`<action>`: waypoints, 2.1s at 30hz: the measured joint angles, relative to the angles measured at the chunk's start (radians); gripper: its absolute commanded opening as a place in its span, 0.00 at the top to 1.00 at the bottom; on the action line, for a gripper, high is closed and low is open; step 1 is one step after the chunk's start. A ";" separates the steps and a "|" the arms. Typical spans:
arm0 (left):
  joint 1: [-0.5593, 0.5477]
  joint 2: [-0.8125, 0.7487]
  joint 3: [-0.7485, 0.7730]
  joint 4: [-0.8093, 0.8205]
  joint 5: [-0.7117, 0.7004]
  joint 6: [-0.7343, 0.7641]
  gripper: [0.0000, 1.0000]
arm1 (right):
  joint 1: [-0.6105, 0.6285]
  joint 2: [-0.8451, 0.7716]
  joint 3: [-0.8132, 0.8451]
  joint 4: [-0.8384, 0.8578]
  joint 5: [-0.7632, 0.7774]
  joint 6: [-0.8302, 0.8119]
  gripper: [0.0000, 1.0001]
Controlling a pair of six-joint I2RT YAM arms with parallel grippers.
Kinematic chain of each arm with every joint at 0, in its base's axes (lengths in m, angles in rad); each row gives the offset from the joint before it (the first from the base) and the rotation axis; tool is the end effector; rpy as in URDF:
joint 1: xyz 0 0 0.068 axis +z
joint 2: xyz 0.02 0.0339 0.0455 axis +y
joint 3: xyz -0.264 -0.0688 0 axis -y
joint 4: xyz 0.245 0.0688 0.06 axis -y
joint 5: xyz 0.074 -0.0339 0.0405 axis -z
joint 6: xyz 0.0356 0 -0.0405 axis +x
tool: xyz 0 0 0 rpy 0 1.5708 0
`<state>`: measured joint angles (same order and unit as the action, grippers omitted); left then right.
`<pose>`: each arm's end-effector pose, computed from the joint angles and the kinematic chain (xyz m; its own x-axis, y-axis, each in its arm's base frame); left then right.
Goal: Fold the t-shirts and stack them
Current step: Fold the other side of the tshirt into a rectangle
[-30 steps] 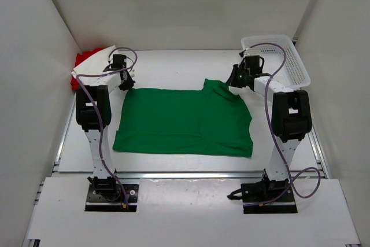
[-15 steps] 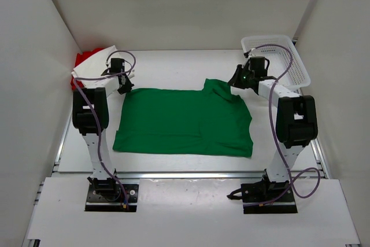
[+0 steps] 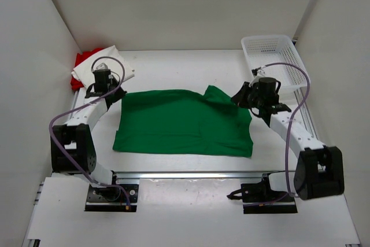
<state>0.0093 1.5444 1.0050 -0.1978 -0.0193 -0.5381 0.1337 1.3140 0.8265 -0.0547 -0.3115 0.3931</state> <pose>0.3352 0.0038 0.2294 -0.5651 -0.5177 -0.6424 -0.3648 0.8552 -0.3683 0.2859 0.0495 0.2514 -0.6207 0.2844 -0.7307 -0.1616 0.8654 0.4742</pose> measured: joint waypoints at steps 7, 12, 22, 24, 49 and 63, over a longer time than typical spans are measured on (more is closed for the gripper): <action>0.048 -0.109 -0.131 -0.013 0.033 -0.001 1.00 | 0.018 -0.280 -0.176 -0.108 0.035 -0.008 1.00; 0.045 -0.172 -0.164 -0.024 0.046 0.003 1.00 | 0.017 -0.492 -0.249 -0.182 0.053 -0.008 1.00; 0.072 -0.249 -0.283 -0.031 0.069 0.010 0.97 | 0.006 -0.660 -0.457 -0.291 0.067 0.088 1.00; 0.075 -0.259 -0.316 -0.037 0.069 0.007 0.89 | 0.004 -0.684 -0.483 -0.326 0.068 0.118 1.00; -0.444 -0.407 -0.458 0.142 0.066 -0.100 0.62 | 0.586 -0.323 -0.249 -0.358 0.328 0.116 0.86; -0.457 -0.407 -0.563 0.230 0.140 -0.136 0.64 | 0.615 0.039 -0.103 -0.199 0.319 -0.083 0.74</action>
<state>-0.4477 1.1370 0.4419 0.0319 0.1207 -0.6743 0.7490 1.3529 0.7238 -0.2535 0.0071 0.3099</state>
